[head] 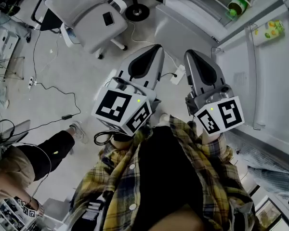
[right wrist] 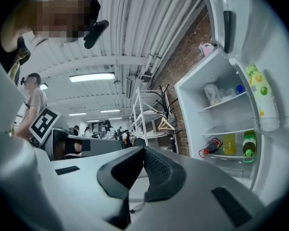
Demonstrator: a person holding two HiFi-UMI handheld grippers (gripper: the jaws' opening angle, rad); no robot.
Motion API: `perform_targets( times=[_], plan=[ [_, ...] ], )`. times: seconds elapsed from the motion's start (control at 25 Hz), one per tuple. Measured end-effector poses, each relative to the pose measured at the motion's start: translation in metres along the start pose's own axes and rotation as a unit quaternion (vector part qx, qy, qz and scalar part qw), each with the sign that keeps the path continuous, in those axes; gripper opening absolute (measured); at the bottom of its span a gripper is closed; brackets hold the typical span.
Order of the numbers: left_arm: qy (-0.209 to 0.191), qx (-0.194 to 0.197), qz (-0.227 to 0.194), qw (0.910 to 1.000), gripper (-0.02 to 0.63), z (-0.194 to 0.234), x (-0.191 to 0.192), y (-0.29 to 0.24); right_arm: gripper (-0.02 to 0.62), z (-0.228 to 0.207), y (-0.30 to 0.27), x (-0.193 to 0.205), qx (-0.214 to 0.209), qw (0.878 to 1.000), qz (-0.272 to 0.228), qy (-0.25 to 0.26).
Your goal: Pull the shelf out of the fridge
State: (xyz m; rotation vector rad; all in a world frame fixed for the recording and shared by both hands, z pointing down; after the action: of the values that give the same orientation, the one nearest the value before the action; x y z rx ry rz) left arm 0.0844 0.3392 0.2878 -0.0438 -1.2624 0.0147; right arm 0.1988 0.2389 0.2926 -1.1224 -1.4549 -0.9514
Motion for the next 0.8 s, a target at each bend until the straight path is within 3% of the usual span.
perform_targets(
  times=[0.4,0.8],
  plan=[
    [-0.001,0.049,0.027,0.9985,0.003,0.099,-0.03,-0.026,0.018,0.007,-0.093,0.007,0.059,0.998,0.002,-0.008],
    [0.018,0.102,0.067,0.9924,0.003,0.139,-0.028,-0.051,0.018,0.012,-0.123,0.027,0.111,0.993,0.029,-0.038]
  ],
)
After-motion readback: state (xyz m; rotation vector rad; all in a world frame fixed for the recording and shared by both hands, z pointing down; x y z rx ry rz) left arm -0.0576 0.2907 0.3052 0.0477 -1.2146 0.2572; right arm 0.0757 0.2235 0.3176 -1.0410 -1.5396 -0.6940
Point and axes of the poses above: the fingertips, and each gripper's own axes: y backward along the fingers, z to its left, x out of its underside, the point moved 7 cm from there along y, backward along the fingers, and after that the axes turned 6 degrees about x, right-handed, at the moved point
